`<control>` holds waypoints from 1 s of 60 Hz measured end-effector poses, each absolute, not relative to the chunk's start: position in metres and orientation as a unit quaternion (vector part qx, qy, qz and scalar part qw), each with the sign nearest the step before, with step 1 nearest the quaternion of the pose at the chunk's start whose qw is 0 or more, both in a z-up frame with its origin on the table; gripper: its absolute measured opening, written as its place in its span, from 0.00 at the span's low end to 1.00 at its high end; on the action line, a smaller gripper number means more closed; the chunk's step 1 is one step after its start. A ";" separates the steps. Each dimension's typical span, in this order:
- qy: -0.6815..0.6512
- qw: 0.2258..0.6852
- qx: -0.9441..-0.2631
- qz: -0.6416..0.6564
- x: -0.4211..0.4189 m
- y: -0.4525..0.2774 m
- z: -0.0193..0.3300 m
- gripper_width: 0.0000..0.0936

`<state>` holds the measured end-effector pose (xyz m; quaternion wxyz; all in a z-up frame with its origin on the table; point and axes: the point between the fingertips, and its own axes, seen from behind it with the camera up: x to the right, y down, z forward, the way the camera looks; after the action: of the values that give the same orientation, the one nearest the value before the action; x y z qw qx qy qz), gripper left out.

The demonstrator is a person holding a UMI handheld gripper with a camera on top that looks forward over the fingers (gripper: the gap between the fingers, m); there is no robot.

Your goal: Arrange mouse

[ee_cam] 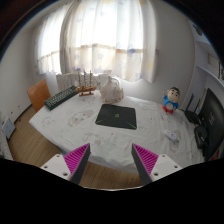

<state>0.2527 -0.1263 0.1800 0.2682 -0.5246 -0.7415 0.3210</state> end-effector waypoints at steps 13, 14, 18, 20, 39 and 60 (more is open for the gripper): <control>-0.726 0.294 -0.542 0.304 0.233 -0.078 0.170 0.91; -0.724 0.298 -0.544 0.302 0.231 -0.072 0.169 0.91; -0.714 0.310 -0.555 0.292 0.224 -0.045 0.165 0.91; -0.709 0.315 -0.562 0.287 0.221 -0.031 0.163 0.91; -0.642 0.364 -0.628 0.246 0.195 0.114 0.138 0.91; -0.616 0.385 -0.635 0.263 0.151 0.189 0.101 0.91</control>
<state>0.1506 0.1891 0.1013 0.3849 -0.6348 -0.6162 0.2630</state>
